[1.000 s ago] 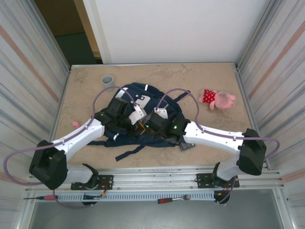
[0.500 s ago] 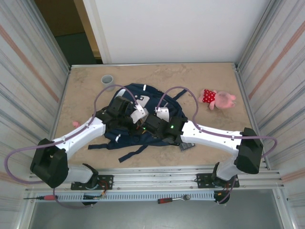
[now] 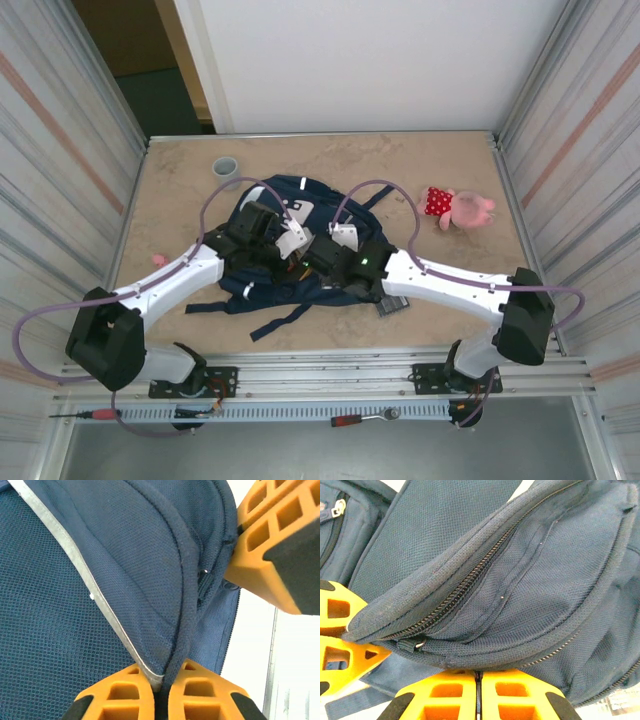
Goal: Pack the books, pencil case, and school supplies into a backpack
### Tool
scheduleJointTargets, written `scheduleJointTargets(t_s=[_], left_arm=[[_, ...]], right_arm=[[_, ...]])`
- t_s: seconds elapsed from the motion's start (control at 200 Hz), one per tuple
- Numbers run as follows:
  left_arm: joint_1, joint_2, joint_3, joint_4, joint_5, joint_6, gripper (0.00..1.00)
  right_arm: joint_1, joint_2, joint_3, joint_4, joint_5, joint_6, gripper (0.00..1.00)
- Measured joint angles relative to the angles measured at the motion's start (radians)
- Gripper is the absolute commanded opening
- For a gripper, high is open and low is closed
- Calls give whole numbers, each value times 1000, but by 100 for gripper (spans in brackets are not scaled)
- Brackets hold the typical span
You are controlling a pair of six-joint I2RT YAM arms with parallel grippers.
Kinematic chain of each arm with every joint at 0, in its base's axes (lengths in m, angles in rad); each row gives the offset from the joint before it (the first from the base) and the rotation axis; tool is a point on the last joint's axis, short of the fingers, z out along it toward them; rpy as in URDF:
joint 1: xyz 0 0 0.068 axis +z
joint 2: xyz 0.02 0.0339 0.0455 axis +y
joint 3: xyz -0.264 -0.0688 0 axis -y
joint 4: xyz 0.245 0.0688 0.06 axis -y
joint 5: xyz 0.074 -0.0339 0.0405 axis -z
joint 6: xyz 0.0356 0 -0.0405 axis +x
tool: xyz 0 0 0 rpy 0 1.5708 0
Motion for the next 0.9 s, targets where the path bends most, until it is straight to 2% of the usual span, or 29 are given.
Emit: scheduleJointTargets(t_s=[0.195,0.341,0.491,0.656,0.802,0.902], left_arm=[[0,0,10,-8,-17,42,0],[0,0,11,-26,-28,76,0],[11,2,12,-67,-38,111,0],[13,2,16,-83,-34,129,0],[18,2,16,-94,-26,129,0],[19,2,16,-100,-26,129,0]], right_arm=[[-107,-57,-2,-3,-210,-77,0],[-174,-69,0,-44,-313,-145,0],[-237,-68,7,-116,-339,-213,0],[-243,-53,-4,-103,-370,-286,0],[-244,-52,-65,-36,-406,-327,11],[-246,-50,-87,-9,-417,-338,14]])
